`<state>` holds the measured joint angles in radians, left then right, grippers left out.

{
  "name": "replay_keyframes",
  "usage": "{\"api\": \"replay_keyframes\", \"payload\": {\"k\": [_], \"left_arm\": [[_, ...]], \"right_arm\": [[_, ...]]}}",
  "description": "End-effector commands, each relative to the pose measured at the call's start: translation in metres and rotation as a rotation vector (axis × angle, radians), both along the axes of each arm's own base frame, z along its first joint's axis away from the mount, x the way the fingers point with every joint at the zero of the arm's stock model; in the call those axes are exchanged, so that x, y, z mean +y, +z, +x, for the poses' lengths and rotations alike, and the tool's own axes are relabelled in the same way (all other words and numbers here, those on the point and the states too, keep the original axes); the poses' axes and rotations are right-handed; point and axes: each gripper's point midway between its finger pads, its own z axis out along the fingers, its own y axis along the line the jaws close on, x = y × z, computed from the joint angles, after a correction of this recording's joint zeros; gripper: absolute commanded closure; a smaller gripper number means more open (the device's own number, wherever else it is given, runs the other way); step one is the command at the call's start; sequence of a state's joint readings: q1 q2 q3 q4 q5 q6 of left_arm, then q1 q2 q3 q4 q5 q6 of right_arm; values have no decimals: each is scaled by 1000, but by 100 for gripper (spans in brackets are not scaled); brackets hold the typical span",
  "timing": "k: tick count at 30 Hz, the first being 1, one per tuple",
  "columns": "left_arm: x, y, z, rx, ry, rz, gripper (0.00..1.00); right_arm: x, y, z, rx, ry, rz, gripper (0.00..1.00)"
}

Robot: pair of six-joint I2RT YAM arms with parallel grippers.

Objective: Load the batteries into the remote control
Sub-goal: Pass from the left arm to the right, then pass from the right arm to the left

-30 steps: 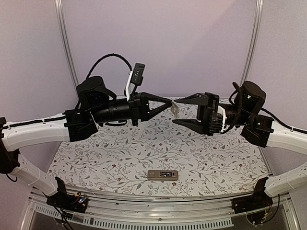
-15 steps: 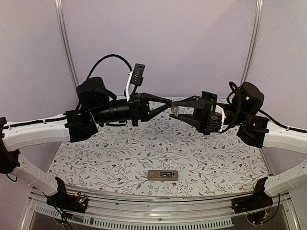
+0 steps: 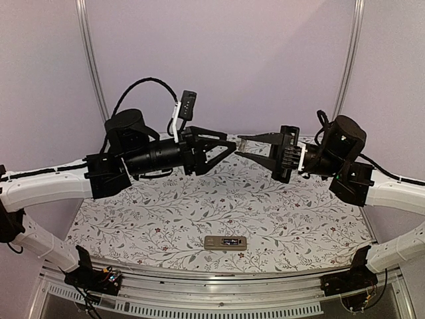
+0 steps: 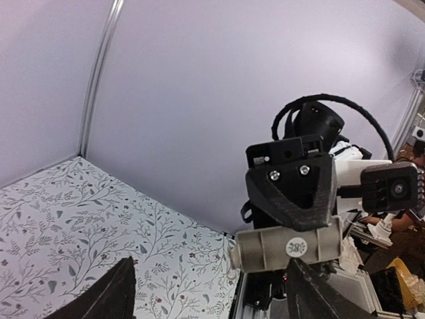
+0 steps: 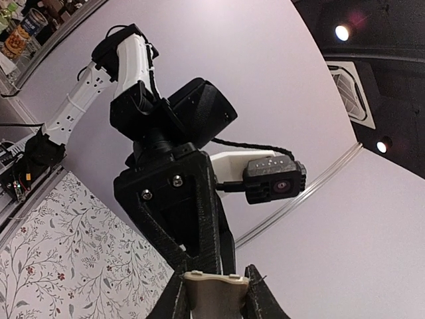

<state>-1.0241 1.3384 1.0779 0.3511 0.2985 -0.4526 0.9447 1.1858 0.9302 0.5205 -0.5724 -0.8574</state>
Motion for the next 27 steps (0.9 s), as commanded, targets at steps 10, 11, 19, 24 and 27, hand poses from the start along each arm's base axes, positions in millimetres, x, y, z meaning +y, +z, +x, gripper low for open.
{"api": "replay_keyframes", "payload": {"k": [10, 11, 19, 24, 27], "left_arm": [[16, -37, 26, 33, 203, 273, 27], [14, -40, 28, 43, 203, 280, 27], [1, -67, 36, 95, 199, 392, 46], [1, -81, 38, 138, 212, 450, 64], [-4, -82, 34, 150, 179, 446, 70]], "right_arm": [[7, -82, 67, 610, -365, -273, 82], [8, -83, 69, 618, -380, -271, 82], [22, -104, 75, 674, -432, -331, 83], [24, -100, 76, 702, -433, -309, 83], [25, -99, 80, 717, -447, -301, 83]]}}
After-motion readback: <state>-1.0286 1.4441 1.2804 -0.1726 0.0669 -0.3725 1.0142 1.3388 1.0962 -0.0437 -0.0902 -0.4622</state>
